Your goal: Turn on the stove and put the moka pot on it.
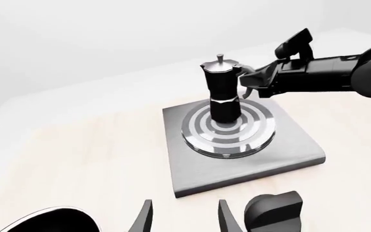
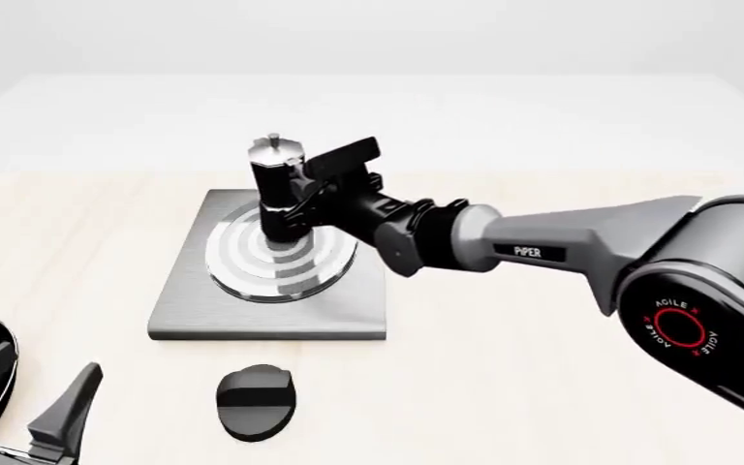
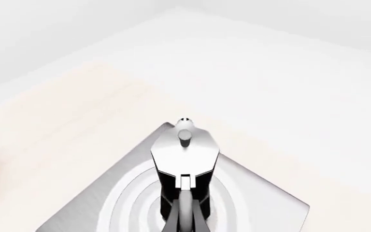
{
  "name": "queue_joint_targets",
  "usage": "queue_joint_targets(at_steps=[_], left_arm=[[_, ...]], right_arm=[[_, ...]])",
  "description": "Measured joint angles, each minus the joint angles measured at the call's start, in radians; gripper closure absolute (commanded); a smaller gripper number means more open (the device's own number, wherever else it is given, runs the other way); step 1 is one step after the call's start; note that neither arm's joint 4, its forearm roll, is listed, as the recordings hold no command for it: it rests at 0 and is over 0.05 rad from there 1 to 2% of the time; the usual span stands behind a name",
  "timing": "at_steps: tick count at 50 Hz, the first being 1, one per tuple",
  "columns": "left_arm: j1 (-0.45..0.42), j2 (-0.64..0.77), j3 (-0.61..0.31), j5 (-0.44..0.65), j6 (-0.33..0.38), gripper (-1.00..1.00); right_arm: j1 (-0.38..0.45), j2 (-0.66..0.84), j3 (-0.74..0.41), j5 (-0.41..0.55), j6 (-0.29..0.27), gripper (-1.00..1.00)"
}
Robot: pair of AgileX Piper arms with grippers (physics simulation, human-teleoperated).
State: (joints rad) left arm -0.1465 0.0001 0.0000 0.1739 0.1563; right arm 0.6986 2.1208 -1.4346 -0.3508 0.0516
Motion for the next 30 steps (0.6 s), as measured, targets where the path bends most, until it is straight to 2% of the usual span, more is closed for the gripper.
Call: queue_joint_targets(at_steps=[23,24,30], left_arm=[[0.001,0.000,0.000,-0.001,0.002,-1.00],[0.001,0.000,0.000,-0.001,0.002,-1.00],[0.001,0.000,0.000,-0.004,0.002,-1.00]], right_arm=[[0.012,0.021,-0.028,0.001,-0.019,1.00],[0.012,0.021,-0.028,0.002,-0.020,-1.00],[0.021,0.023,-0.013,0.015,-0.018,-1.00]])
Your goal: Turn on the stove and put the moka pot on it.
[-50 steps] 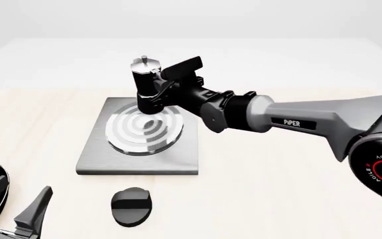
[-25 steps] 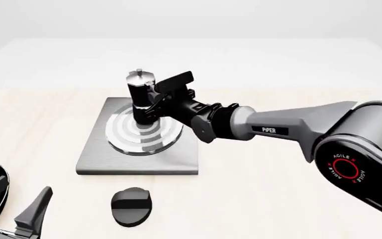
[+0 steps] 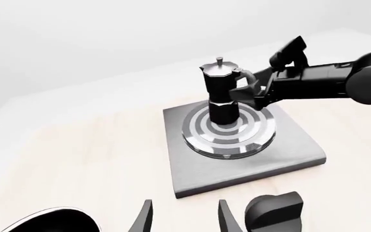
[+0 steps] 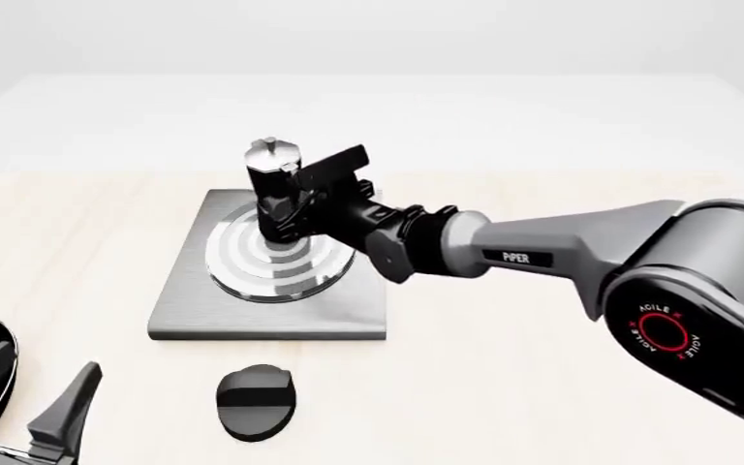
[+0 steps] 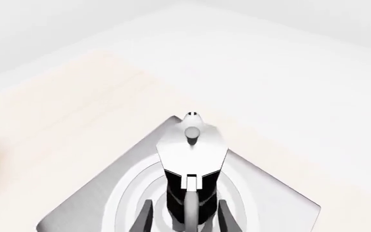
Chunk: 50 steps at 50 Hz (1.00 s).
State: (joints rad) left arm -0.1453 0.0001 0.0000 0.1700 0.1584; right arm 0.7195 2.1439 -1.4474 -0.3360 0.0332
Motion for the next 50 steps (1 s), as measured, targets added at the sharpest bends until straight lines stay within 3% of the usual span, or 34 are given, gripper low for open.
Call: queue_joint_targets(at_steps=[14,32,50], left_arm=[[0.001,0.000,0.000,-0.007,0.001,-1.00],[0.000,0.000,0.000,-0.016,0.005,-1.00],[-0.013,0.000,0.000,-0.026,-0.007,-1.00]], right_arm=[[0.029,-0.121,0.083,0.047,-0.040,-1.00],[0.089,-0.499,0.309,0.181,-0.113,-1.00],[0.081,-0.868,0.620,0.169,-0.093,-1.00]])
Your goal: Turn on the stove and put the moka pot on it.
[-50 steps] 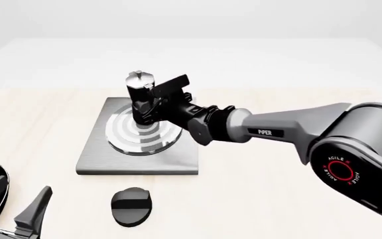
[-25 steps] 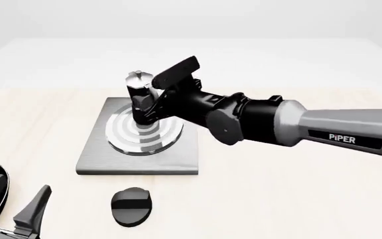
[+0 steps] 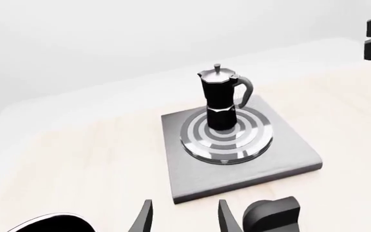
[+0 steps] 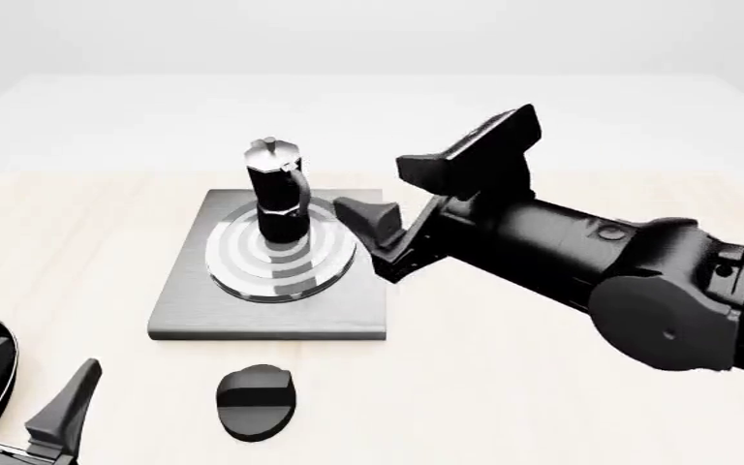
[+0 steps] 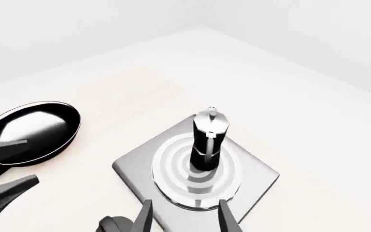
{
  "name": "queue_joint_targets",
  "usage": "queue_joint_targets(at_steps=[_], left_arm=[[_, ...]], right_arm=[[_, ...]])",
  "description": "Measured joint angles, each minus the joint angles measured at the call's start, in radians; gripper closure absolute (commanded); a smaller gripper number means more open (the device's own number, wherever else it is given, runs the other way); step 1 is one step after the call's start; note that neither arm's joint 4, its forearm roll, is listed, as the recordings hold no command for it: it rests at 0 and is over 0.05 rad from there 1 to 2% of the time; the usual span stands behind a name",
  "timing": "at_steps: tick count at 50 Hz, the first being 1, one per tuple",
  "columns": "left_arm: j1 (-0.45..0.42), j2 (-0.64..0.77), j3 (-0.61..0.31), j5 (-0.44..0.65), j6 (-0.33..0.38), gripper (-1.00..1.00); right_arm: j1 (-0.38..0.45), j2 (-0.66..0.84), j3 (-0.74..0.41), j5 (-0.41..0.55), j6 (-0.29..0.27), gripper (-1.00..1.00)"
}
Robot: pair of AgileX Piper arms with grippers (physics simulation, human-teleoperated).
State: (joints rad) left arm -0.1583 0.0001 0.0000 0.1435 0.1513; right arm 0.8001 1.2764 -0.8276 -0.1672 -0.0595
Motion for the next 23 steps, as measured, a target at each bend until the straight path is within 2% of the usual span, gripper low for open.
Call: queue_joint_targets(at_steps=[23], left_arm=[[-0.007,0.000,0.000,-0.020,-0.009,-1.00]], right_arm=[[-0.104,-0.390,0.437,-0.144,0.044,-1.00]])
